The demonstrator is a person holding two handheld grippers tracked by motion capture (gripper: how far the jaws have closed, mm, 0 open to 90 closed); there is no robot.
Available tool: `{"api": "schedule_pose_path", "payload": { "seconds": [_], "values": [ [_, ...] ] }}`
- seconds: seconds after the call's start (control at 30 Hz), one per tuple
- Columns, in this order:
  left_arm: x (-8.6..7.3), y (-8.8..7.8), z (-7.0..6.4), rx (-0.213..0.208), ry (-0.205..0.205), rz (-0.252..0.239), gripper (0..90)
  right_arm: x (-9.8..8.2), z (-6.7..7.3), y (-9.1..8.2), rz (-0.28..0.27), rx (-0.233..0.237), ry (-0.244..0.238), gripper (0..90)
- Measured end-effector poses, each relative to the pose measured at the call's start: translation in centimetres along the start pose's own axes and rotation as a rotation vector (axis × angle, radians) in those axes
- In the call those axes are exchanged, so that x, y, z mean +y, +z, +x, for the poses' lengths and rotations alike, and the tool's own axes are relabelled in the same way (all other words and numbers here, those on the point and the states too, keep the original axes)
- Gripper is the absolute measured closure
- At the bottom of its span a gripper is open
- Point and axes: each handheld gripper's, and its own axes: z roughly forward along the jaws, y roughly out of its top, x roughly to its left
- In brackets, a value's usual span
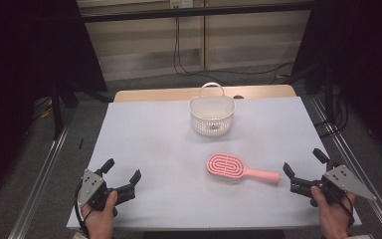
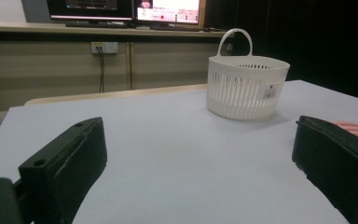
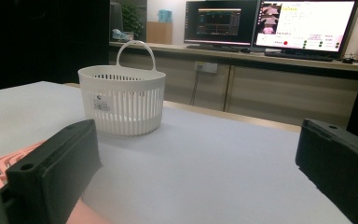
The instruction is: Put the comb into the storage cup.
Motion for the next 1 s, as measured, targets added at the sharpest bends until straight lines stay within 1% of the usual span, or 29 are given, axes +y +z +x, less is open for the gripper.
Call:
{"api": "schedule_pose_path", "payload": {
  "seconds": [0.17,0.27,0.33,0.37,0.4,0.43,0.47,0.53,0.6,0.73,0.77,0.8,0.9,1.0],
  "values": [
    [0.0,0.0,-0.1,-0.006,0.006,0.005,3.1,0.0,0.0,0.0,0.001,0.005,0.004,0.0],
    [0.1,-0.1,-0.1,-0.015,0.003,-0.004,3.1,0.0,0.0,0.1,0.004,0.008,0.0,0.0],
    [0.1,0.0,-0.1,-0.015,0.002,-0.002,3.1,0.0,0.0,0.1,0.001,0.01,-0.007,0.0],
    [0.1,0.0,-0.1,-0.013,0.005,0.001,3.1,-0.1,0.1,0.2,0.004,0.025,-0.006,0.0],
    [0.1,0.0,-0.1,-0.011,0.005,0.002,3.1,-0.1,0.1,0.2,0.004,0.025,-0.006,0.0],
    [0.1,0.0,-0.1,-0.01,-0.001,-0.002,3.1,-0.1,0.1,0.3,0.004,0.042,-0.008,0.0],
    [0.1,0.0,-0.1,-0.01,-0.001,-0.002,3.1,-0.1,0.1,0.3,0.004,0.042,-0.008,0.0],
    [0.0,0.0,0.0,-0.01,-0.004,-0.005,3.1,0.0,0.3,0.4,0.004,0.057,-0.011,0.0],
    [0.0,-0.1,0.0,0.0,0.002,-0.005,3.1,0.0,0.3,0.5,0.0,0.058,-0.01,0.0],
    [0.0,-0.2,0.0,0.002,0.0,-0.01,3.1,0.2,0.4,0.7,-0.005,0.064,-0.013,0.0],
    [0.0,-0.2,0.1,0.003,0.004,-0.003,3.1,0.2,0.4,0.7,-0.007,0.064,-0.018,0.0],
    [0.0,-0.2,0.1,0.004,0.002,0.004,3.1,0.3,0.4,0.8,-0.006,0.068,-0.021,0.0],
    [0.0,-0.4,0.1,0.012,-0.011,-0.014,3.1,0.5,0.6,1.4,-0.012,0.083,-0.008,0.0],
    [-0.1,-0.3,0.3,0.017,-0.016,-0.001,3.1,0.7,0.7,1.6,-0.012,0.084,-0.014,0.0]
  ]
}}
